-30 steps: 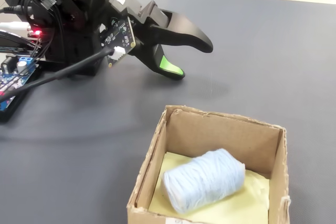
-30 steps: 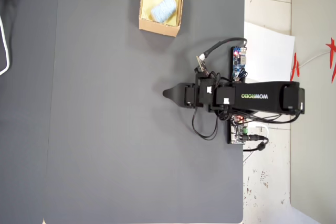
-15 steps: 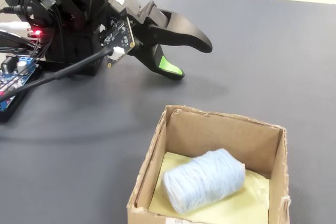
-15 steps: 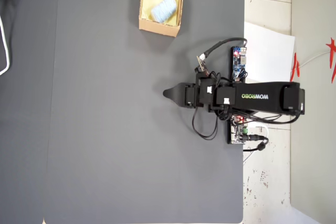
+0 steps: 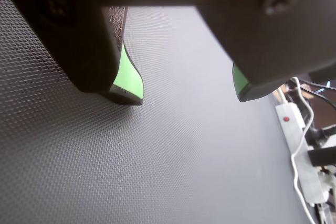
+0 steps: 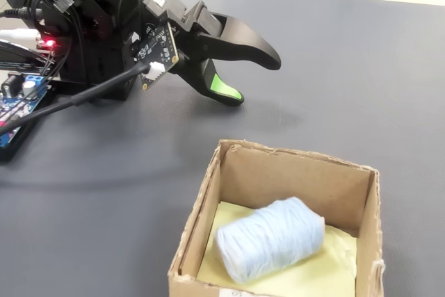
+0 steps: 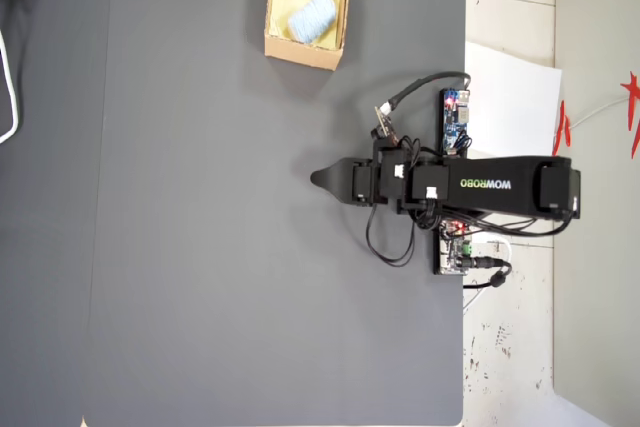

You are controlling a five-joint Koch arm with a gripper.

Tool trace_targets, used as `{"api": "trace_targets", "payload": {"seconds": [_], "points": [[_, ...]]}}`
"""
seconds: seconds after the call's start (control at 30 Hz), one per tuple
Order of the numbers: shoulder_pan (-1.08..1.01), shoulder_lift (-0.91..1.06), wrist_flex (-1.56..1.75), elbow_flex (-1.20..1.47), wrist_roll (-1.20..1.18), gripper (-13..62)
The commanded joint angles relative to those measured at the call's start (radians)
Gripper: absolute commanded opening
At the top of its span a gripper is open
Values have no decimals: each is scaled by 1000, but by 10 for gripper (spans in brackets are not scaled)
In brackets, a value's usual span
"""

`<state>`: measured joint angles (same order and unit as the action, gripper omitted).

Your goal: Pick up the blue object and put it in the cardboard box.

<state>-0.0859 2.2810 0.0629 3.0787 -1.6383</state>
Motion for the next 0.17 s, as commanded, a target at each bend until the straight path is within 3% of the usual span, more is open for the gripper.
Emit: {"api": "trace_targets", "payload": {"seconds": [0.0, 0.13], "points": [[0, 86, -106, 40, -9, 340], [0, 86, -106, 40, -9, 340]]}}
